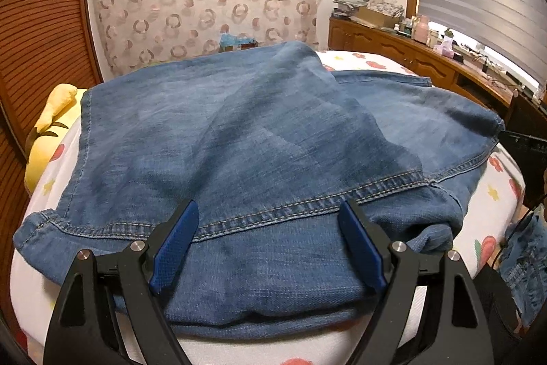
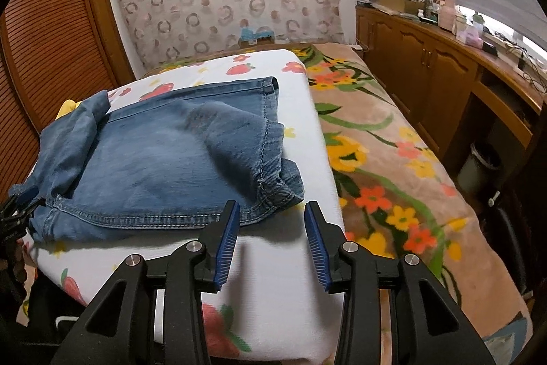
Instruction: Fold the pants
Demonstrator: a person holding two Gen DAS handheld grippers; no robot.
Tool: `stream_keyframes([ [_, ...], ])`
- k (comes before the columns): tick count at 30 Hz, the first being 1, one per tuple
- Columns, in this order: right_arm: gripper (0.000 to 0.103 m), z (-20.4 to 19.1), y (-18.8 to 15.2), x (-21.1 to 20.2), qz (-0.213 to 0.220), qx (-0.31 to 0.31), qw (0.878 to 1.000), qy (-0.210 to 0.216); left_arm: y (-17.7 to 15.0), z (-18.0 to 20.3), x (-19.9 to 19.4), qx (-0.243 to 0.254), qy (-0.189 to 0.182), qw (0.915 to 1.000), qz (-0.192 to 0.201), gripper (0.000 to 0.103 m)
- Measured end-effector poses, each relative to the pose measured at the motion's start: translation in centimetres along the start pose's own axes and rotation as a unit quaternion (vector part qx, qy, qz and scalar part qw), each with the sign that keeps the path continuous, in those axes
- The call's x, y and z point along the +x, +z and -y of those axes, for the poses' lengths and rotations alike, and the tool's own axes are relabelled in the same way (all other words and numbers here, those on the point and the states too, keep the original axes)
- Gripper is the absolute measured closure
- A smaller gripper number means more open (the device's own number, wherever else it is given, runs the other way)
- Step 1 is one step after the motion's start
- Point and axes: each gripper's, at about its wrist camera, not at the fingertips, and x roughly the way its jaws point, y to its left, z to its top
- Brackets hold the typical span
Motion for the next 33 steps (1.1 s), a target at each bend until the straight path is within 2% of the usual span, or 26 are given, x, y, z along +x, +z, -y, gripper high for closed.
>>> stream_keyframes([
  [9,0.062,0.7,0.2,0.8,-0.009,0.010,1.000,0.005,0.0,-0.1,-0.2,-0.010,0.008,0.9999,-0.010,0.018],
  [16,0.062,1.0,0.2,1.6,-0.016,0.018,1.000,0.011,-0.3,-0.6,-0.6,-0.019,-0.009,0.9998,-0.005,0.018],
  [23,0.062,0.9,0.3,2.0,-0.017,0.023,1.000,0.014,-0.6,-0.7,-0.7,-0.006,-0.017,0.9998,0.007,0.018],
  [30,0.062,0.3,0.7,2.5,-0.016,0.018,1.000,0.007,-0.6,-1.2,-1.3,-0.006,-0.032,0.9995,0.000,0.018],
  [31,0.065,0.3,0.9,2.5,-0.013,0.019,1.000,0.009,-0.6,-1.2,-1.4,-0.006,-0.034,0.9994,-0.003,0.018],
  [32,0.081,0.3,1.0,2.4,-0.010,0.018,1.000,0.012,-0.5,-1.3,-1.4,-0.006,-0.036,0.9993,-0.007,0.018],
  [33,0.086,0.3,1.1,2.4,-0.009,0.016,1.000,0.015,-0.4,-1.4,-1.5,-0.007,-0.040,0.9991,-0.009,0.018],
])
